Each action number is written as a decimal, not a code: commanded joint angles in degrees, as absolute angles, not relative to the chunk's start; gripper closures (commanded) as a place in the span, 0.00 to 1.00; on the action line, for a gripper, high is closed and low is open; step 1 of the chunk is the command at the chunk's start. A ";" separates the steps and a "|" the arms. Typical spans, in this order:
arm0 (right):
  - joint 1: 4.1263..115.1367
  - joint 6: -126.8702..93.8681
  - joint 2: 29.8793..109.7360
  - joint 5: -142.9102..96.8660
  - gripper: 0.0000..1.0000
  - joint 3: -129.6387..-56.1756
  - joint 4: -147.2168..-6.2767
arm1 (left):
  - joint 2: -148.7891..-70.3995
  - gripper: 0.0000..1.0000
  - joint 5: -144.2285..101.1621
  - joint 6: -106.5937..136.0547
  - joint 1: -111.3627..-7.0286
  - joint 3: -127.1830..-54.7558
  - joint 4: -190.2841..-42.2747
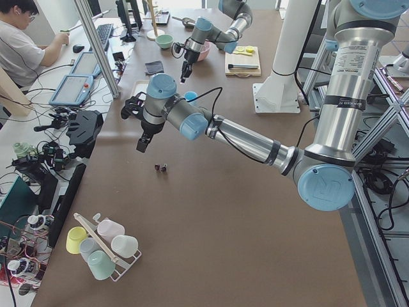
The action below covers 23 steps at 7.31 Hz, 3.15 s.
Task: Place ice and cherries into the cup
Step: 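Lower the right gripper over the blue cup and release the ice, then withdraw the right arm from the cup while the left arm moves toward the cherries, then lower the left gripper onto the paired dark red cherries and grasp them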
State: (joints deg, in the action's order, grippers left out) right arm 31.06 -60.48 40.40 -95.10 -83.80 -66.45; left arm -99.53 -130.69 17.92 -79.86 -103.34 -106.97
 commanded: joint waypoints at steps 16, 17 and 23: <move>65.45 -36.70 66.82 -123.92 0.00 -100.96 -79.36 | -107.65 0.02 -127.03 31.09 -67.17 -98.73 -106.96; 68.09 -34.04 70.19 -124.45 0.00 -101.16 -79.37 | -108.01 0.02 -124.13 33.46 -65.06 -97.40 -106.96; 78.84 -16.70 82.17 -126.48 0.00 -101.16 -78.75 | -108.02 0.03 -123.31 33.40 -60.14 -76.49 -123.53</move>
